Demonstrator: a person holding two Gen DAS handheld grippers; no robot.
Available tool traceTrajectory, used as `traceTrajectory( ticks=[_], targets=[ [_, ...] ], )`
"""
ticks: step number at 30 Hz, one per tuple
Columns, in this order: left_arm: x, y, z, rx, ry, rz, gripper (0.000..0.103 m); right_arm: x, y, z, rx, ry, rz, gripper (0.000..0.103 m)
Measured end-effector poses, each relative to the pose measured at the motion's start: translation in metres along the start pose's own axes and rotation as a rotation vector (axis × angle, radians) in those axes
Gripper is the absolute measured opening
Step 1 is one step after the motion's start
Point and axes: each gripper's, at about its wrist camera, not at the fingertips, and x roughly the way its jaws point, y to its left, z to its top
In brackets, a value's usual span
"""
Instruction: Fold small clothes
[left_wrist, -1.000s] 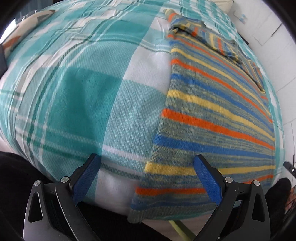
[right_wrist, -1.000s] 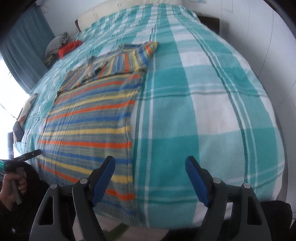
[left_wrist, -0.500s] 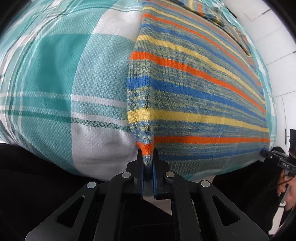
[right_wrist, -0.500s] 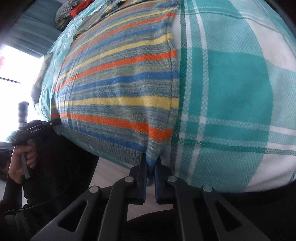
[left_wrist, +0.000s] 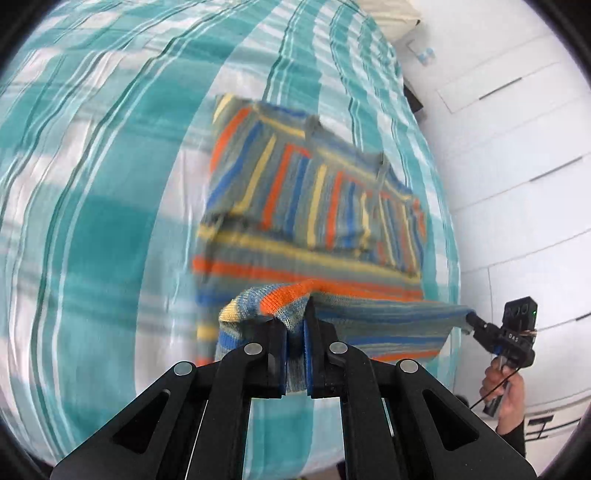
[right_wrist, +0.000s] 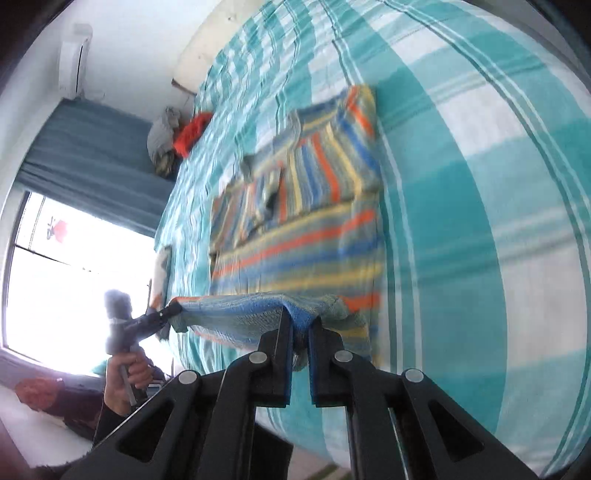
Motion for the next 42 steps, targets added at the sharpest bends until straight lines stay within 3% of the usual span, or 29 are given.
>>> traceTrajectory(
  ticks=[2, 4, 5, 6, 7, 8, 9, 11, 13, 17, 19, 20, 21, 22, 24, 25, 26, 28, 30, 32, 34, 35, 36, 37, 38, 42],
  targets=[
    [0.021, -0.005, 0.057, -0.006, -0.046, -0.010, 0.007, 0.020, -0.004, 0.053, 0.041, -0.039, 0.002, 0.006],
    [0.044, -0.002, 0.104, -0.034, -0.077, 0.025, 0.021, 0.050, -0.008, 0.106, 0.088, -0.079, 0.054, 0.007],
    [0.052, 0.005, 0.119, -0.087, -0.089, 0.084, 0.045, 0.062, -0.014, 0.130, 0.114, -0.114, 0.089, 0.012],
    [0.053, 0.013, 0.127, -0.142, -0.116, 0.123, 0.056, 0.068, -0.022, 0.150, 0.136, -0.145, 0.078, 0.034],
    [0.052, 0.015, 0.132, -0.172, -0.144, 0.113, 0.056, 0.075, -0.023, 0.164, 0.175, -0.187, 0.034, 0.049],
    [0.050, 0.019, 0.132, -0.181, -0.160, 0.081, 0.057, 0.075, -0.026, 0.171, 0.211, -0.228, 0.019, 0.058],
    [0.048, 0.021, 0.129, -0.170, -0.168, 0.058, 0.059, 0.074, -0.026, 0.173, 0.210, -0.245, 0.046, 0.058],
    [0.038, 0.018, 0.118, -0.081, -0.179, 0.081, 0.059, 0.067, -0.015, 0.172, 0.125, -0.249, 0.046, 0.058],
    [0.029, 0.007, 0.098, 0.047, -0.203, 0.121, 0.061, 0.061, 0.006, 0.161, -0.047, -0.233, -0.046, 0.058],
    [0.041, -0.017, 0.053, 0.252, -0.146, 0.053, 0.063, 0.087, 0.042, 0.126, -0.342, -0.049, -0.105, 0.054],
    [0.058, -0.019, 0.032, 0.328, -0.089, 0.138, 0.062, 0.105, 0.046, 0.099, -0.417, 0.036, -0.105, 0.054],
    [0.065, -0.011, 0.025, 0.329, -0.052, 0.222, 0.054, 0.115, 0.045, 0.087, -0.431, 0.075, -0.120, 0.054],
    [0.070, 0.004, 0.020, 0.290, -0.017, 0.306, 0.037, 0.125, 0.036, 0.074, -0.434, 0.114, -0.161, 0.054],
    [0.064, 0.021, 0.015, 0.231, -0.009, 0.329, 0.028, 0.130, 0.025, 0.063, -0.430, 0.148, -0.232, 0.051],
    [0.039, 0.041, 0.008, 0.150, -0.053, 0.316, 0.050, 0.127, 0.002, 0.044, -0.411, 0.177, -0.327, 0.023],
    [0.026, 0.046, 0.004, 0.140, -0.077, 0.319, 0.054, 0.115, -0.002, 0.037, -0.405, 0.152, -0.329, 0.023],
    [0.015, 0.048, 0.001, 0.141, -0.100, 0.307, 0.061, 0.103, -0.003, 0.031, -0.391, 0.132, -0.337, 0.025],
    [-0.001, 0.047, 0.000, 0.136, -0.141, 0.224, 0.072, 0.079, -0.004, 0.023, -0.370, 0.069, -0.336, 0.042],
    [-0.003, 0.043, 0.003, 0.122, -0.161, 0.161, 0.081, 0.063, -0.002, 0.024, -0.357, -0.025, -0.280, 0.072],
    [0.009, 0.036, 0.006, 0.126, -0.154, 0.161, 0.085, 0.065, -0.006, 0.027, -0.324, -0.053, -0.240, 0.073],
    [0.033, 0.032, 0.006, 0.107, -0.123, 0.175, 0.083, 0.086, -0.018, 0.031, -0.240, -0.002, -0.219, 0.073],
    [0.046, 0.031, 0.005, 0.088, -0.102, 0.156, 0.071, 0.097, -0.023, 0.030, -0.210, 0.027, -0.220, 0.069],
    [0.055, 0.029, 0.004, 0.079, -0.076, 0.119, 0.038, 0.103, -0.022, 0.026, -0.223, 0.029, -0.223, 0.054],
    [0.063, 0.025, 0.002, 0.089, -0.064, 0.138, 0.019, 0.107, -0.018, 0.024, -0.258, 0.026, -0.231, 0.040],
    [0.065, 0.020, 0.000, 0.102, -0.056, 0.168, 0.009, 0.111, -0.013, 0.024, -0.270, 0.050, -0.223, 0.008],
    [0.037, 0.026, -0.008, 0.024, -0.055, 0.068, 0.007, 0.084, -0.003, 0.025, -0.290, 0.059, -0.230, 0.007]
  ],
)
